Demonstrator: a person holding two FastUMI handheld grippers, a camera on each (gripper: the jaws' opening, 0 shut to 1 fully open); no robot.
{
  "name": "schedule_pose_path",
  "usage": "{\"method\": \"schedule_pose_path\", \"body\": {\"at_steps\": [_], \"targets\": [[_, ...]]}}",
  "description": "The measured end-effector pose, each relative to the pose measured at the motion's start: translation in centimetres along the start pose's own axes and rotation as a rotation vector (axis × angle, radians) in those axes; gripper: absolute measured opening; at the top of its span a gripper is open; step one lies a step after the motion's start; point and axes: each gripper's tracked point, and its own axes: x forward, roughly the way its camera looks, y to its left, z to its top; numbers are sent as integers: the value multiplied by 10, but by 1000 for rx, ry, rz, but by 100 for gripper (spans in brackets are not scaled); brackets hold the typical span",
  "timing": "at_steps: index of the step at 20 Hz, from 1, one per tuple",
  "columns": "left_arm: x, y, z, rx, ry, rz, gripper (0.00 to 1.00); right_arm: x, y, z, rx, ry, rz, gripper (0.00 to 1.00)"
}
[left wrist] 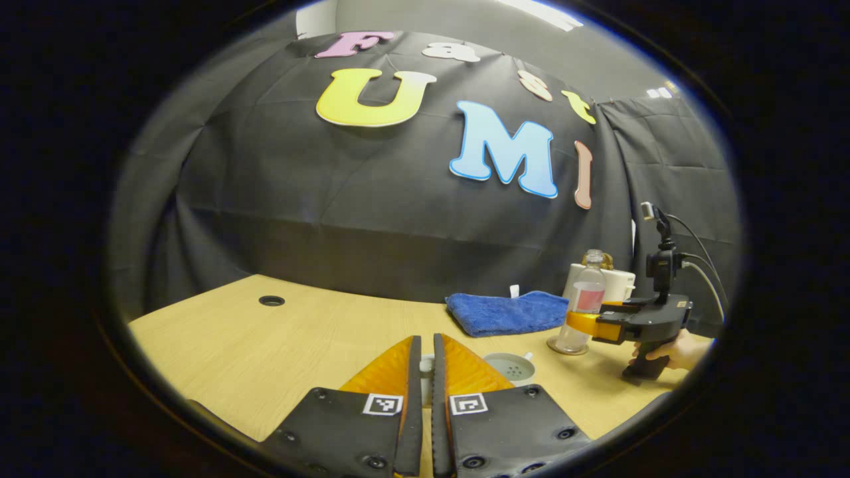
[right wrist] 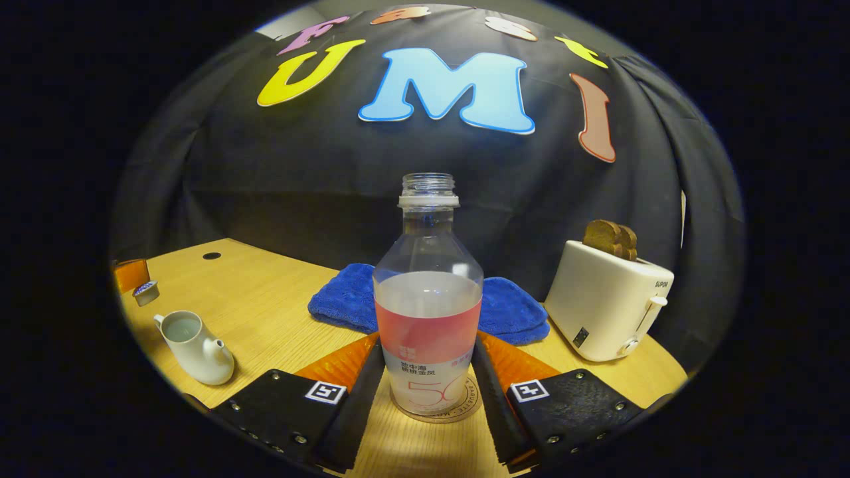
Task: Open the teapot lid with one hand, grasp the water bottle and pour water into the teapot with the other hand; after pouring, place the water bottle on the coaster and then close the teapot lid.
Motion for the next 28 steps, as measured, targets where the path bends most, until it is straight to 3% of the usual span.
{"method": "schedule_pose_path", "body": {"at_steps": [5,15,17,20,28], "targets": [[0,0,0,3,-1,4,12,5,-12,2,108,0,-17,75],[0,1,1,8,-1,4,12,7,-14,0,137,14,-26,77],[0,0,0,9,-1,4,12,1,-15,1,149,8,-29,85],[0,1,0,8,-2,4,12,-15,-15,1,143,-17,-51,94],[1,-5,-2,14,-2,-31,13,-89,-5,-6,122,-98,-93,95]]}}
